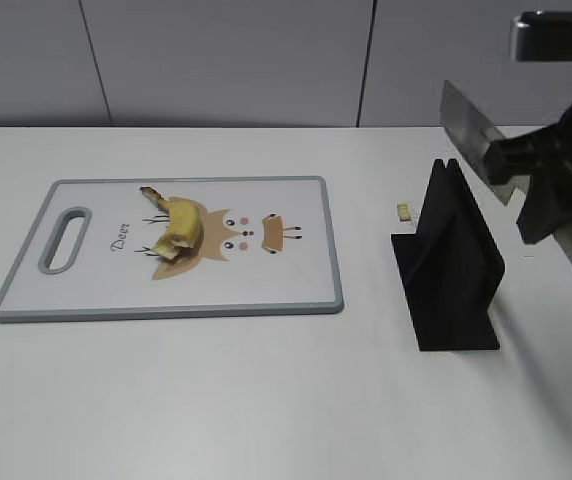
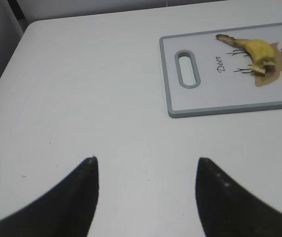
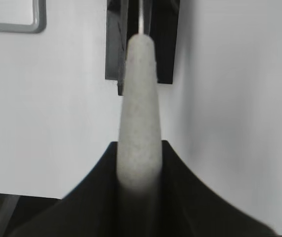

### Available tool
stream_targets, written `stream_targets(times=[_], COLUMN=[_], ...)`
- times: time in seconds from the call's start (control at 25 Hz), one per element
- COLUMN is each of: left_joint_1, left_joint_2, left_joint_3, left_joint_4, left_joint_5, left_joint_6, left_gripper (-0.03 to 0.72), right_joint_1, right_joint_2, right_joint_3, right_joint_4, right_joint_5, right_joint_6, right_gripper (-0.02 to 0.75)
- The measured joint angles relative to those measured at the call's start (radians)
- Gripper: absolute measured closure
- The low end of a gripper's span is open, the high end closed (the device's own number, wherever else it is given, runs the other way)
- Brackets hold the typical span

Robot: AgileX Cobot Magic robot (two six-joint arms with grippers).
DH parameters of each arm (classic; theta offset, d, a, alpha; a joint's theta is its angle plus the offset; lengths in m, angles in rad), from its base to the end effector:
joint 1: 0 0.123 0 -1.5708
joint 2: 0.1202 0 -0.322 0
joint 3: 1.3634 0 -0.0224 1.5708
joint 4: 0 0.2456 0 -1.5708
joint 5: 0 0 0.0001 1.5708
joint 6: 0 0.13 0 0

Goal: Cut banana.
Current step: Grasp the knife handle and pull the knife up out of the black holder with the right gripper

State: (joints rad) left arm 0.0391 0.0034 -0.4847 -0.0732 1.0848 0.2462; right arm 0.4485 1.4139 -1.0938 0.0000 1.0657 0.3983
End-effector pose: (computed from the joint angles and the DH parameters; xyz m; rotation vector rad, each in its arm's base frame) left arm -0.0115 -0.0089 0.2498 0.2192 2.0744 0.0852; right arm 0.2408 0.1159 0.2847 -0.0725 2.8881 0.1625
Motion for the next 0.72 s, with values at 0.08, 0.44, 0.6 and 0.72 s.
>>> stream_targets(times=[0.08,0.44,0.6,0.72], left_joint_1=[0.0,0.0,0.0,0.0], left_joint_2=[0.0,0.018,0.116,0.239], left_joint_3=[0.0,-0.013,-0.053,-0.084], left_joint_4=[0.0,0.0,0.0,-0.015], left_joint_5=[0.0,-0.01,-0.036,-0.065], left_joint_6=[0.0,0.03,0.082,0.139], left_gripper=[0.097,0.097,0.097,0.097], right_joint_1=[0.0,0.0,0.0,0.0], right_joint_2=[-0.017,-0.038,-0.038,-0.029], right_joint_3=[-0.023,-0.147,-0.165,-0.177], right_joint_4=[0.0,0.056,0.08,0.084], right_joint_5=[0.001,0.028,0.003,-0.019], right_joint_6=[0.0,-0.322,-0.595,-0.763], right_gripper=[0.57,0.57,0.57,0.57])
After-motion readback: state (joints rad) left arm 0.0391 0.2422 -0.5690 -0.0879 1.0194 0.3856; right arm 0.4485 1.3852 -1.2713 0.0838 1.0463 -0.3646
